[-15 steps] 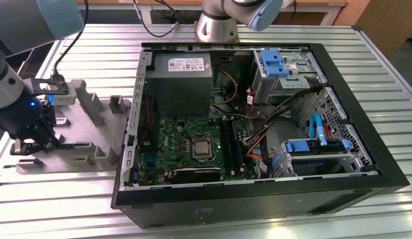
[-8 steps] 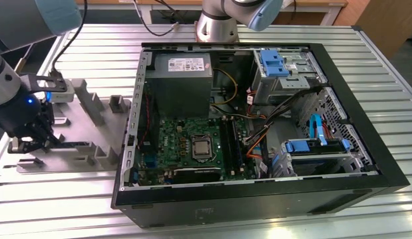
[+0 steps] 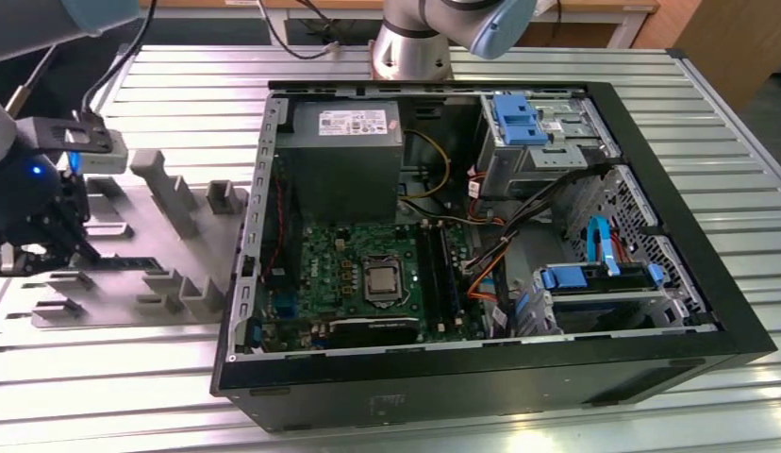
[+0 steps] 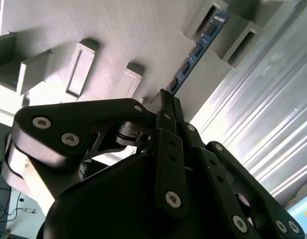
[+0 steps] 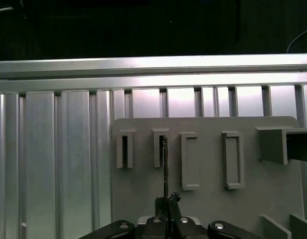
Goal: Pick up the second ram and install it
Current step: 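Pick up the second ram and move it above second insertion slot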
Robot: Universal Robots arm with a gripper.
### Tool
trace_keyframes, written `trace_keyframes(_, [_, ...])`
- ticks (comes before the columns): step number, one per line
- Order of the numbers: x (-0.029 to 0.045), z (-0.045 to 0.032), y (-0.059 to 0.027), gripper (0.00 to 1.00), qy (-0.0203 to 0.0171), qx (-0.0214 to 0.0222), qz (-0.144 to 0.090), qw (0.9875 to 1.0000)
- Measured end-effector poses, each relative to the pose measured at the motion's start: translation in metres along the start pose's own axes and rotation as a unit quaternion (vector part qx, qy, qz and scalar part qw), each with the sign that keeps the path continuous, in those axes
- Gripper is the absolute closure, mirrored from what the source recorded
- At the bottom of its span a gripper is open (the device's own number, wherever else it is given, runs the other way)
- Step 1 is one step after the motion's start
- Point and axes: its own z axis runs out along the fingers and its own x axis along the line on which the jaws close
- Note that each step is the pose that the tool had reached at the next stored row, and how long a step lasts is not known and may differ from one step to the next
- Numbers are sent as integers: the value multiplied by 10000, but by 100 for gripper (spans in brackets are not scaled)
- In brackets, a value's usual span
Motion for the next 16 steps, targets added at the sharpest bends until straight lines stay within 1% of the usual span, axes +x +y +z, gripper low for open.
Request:
trace_keyframes(4, [-6,-158,6,87,0,0,0,10000])
trace_keyframes(16, [-26,-700,28,87,0,0,0,10000])
